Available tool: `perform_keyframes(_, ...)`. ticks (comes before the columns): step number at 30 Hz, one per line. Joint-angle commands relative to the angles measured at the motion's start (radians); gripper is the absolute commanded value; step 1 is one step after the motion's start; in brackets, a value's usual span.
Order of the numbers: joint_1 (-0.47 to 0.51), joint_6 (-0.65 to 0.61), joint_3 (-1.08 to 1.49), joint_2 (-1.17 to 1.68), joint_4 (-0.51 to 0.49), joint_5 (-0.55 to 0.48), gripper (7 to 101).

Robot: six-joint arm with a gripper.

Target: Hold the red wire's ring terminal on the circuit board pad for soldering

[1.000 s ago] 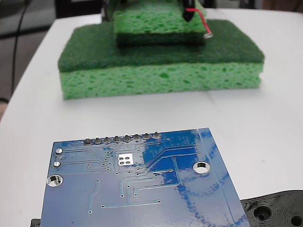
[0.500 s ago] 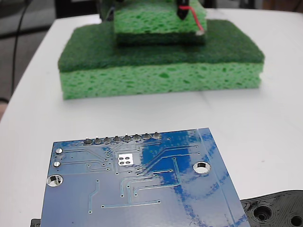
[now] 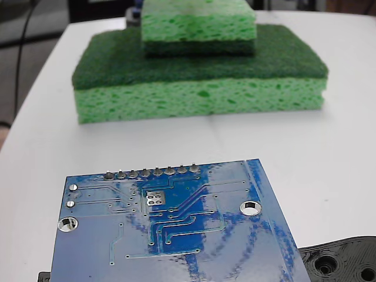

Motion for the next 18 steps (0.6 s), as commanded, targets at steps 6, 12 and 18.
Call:
perform_keyframes(6,0.044,-0.009,-0.206,-0.198,-0.055,-0.038,100.3)
perform_keyframes(12,0.049,-0.011,-0.342,-0.453,-0.084,-0.052,100.3)
perform_keyframes(18,0.014,0.005,-0.497,-0.683,-0.094,-0.054,100.3)
